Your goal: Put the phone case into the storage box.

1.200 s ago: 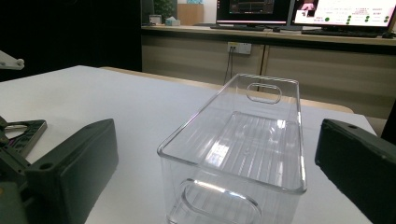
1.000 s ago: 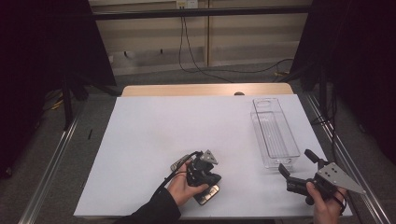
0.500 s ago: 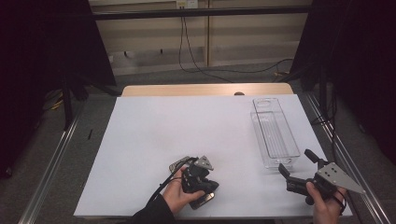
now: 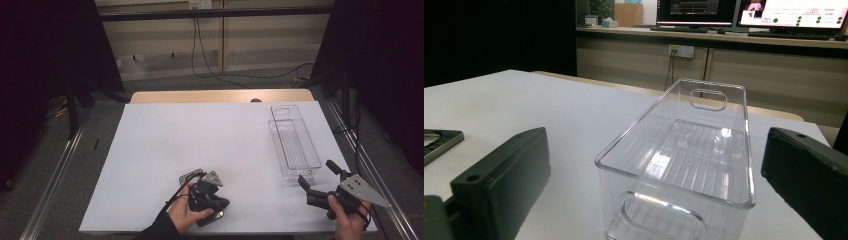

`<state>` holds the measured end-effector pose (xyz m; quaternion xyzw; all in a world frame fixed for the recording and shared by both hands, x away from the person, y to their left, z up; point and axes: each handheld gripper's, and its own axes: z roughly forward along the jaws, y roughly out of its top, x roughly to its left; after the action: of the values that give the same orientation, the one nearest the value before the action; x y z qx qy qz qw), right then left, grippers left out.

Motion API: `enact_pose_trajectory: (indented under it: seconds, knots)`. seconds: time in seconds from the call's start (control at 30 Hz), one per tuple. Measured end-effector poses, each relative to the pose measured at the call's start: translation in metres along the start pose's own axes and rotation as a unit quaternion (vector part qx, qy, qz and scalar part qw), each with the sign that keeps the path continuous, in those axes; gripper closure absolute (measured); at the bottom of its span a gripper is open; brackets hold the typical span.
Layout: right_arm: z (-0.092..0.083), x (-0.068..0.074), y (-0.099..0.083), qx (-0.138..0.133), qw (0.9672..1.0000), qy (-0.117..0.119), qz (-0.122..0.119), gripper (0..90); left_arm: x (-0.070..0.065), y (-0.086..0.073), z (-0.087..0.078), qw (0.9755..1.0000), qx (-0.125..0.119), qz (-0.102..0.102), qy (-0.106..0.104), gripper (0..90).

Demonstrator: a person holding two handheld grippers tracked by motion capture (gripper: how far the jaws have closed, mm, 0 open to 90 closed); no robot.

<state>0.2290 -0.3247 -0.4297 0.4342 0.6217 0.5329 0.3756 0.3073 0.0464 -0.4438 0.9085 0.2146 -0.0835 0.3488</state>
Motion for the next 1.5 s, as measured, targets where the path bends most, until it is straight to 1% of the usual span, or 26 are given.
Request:
enact_pose_trajectory:
  seconds: [0.03, 0.1, 0.13, 0.17, 0.2, 0.23, 0.27, 0.37, 0.43, 0.47, 0.5, 0.53, 0.57, 0.6, 0.67, 0.77, 0.97, 1.0, 1.07, 1.1, 1.17, 1.27, 1.37, 1.43, 1.5]
  knots:
    - [0.0, 0.0, 0.0, 0.0, 1.0, 0.0, 0.0, 0.0, 0.0, -0.001, -0.001, 1.0, -0.002, -0.005, 0.003, 90.0]
    - [0.0, 0.0, 0.0, -0.001, 1.0, 0.0, 0.0, 0.0, 0.001, -0.003, -0.003, 1.0, 0.002, 0.001, 0.0, 90.0]
    - [0.0, 0.0, 0.0, -0.001, 1.0, -0.001, 0.0, 0.0, 0.001, -0.004, -0.004, 1.0, -0.001, -0.001, -0.002, 90.0]
    - [0.0, 0.0, 0.0, -0.001, 1.0, -0.001, 0.001, 0.0, 0.001, -0.005, -0.005, 1.0, 0.001, -0.002, 0.002, 90.0]
    - [0.0, 0.0, 0.0, 0.0, 1.0, -0.001, 0.001, 0.0, 0.001, -0.006, -0.005, 1.0, -0.004, -0.007, -0.002, 90.0]
    - [0.0, 0.0, 0.0, 0.001, 1.0, -0.001, 0.002, 0.0, 0.002, -0.007, -0.006, 1.0, -0.003, -0.006, -0.003, 90.0]
    - [0.001, 0.0, 0.0, 0.001, 1.0, -0.001, 0.002, 0.0, 0.002, -0.007, -0.007, 1.0, 0.001, -0.007, 0.001, 90.0]
    - [0.0, 0.0, 0.0, -0.001, 1.0, -0.001, -0.002, 0.0, 0.002, -0.01, -0.009, 1.0, 0.0, -0.009, -0.002, 90.0]
    - [0.0, 0.001, 0.0, 0.0, 1.0, 0.0, 0.0, 0.0, 0.004, -0.011, -0.011, 0.9999, 0.0, -0.012, -0.002, 90.0]
    - [0.0, 0.001, 0.0, 0.0, 1.0, 0.0, -0.001, 0.0, 0.004, -0.012, -0.012, 0.9999, 0.001, -0.013, 0.004, 90.0]
    - [0.0, 0.0, 0.0, 0.001, 1.0, 0.0, -0.002, 0.0, 0.005, -0.014, -0.014, 0.9998, 0.0, -0.017, 0.005, 90.0]
    - [0.0, 0.0, 0.0, 0.001, 1.0, 0.0, -0.002, 0.0, 0.007, -0.016, -0.016, 0.9998, -0.001, -0.018, -0.002, 90.0]
    - [0.0, 0.0, 0.0, 0.001, 1.0, 0.0, -0.002, 0.0, 0.007, -0.018, -0.018, 0.9998, 0.0, -0.019, 0.006, 90.0]
    - [0.0, 0.0, 0.0, 0.001, 1.0, 0.0, -0.002, 0.0, 0.008, -0.02, -0.019, 0.9998, -0.001, -0.021, 0.003, 90.0]
    - [0.0, 0.001, 0.0, 0.0, 1.0, 0.0, -0.002, 0.0, 0.01, -0.023, -0.022, 0.9995, -0.003, -0.03, 0.006, 90.0]
    - [0.001, 0.001, 0.0, 0.001, 1.0, -0.001, -0.001, 0.0, 0.011, -0.027, -0.026, 0.9996, -0.003, -0.028, 0.003, 90.0]
    - [0.001, 0.001, 0.0, 0.001, 1.0, -0.001, -0.001, 0.0, 0.016, -0.035, -0.036, 0.9992, -0.002, -0.04, 0.009, 90.0]
    - [0.001, 0.001, 0.0, 0.001, 1.0, -0.001, -0.001, 0.0, 0.016, -0.035, -0.037, 0.999, -0.001, -0.041, 0.017, 90.0]
    - [0.001, 0.001, 0.0, 0.001, 1.0, -0.001, -0.001, 0.0, 0.017, -0.037, -0.039, 0.9989, -0.002, -0.044, 0.014, 90.0]
    - [0.001, 0.001, 0.0, 0.001, 1.0, 0.0, -0.001, 0.0, 0.017, -0.038, -0.041, 0.9989, 0.002, -0.042, 0.019, 90.0]
    - [0.001, 0.001, 0.0, 0.001, 1.0, -0.001, -0.002, 0.0, 0.018, -0.041, -0.043, 0.9987, 0.001, -0.048, 0.017, 90.0]
    - [0.001, 0.001, 0.0, 0.002, 1.0, -0.001, -0.002, 0.0, 0.019, -0.045, -0.048, 0.9984, 0.001, -0.051, 0.026, 90.0]
    - [0.001, 0.001, 0.0, 0.001, 1.0, -0.001, -0.003, 0.0, 0.021, -0.049, -0.053, 0.9981, 0.001, -0.056, 0.027, 90.0]
    - [0.001, 0.001, 0.0, 0.001, 1.0, -0.001, -0.003, 0.0, 0.022, -0.053, -0.056, 0.998, -0.001, -0.059, 0.023, 90.0]
    - [0.001, 0.001, 0.0, 0.001, 1.0, -0.001, -0.003, 0.0, 0.021, -0.055, -0.059, 0.9976, 0.0, -0.062, 0.03, 90.0]
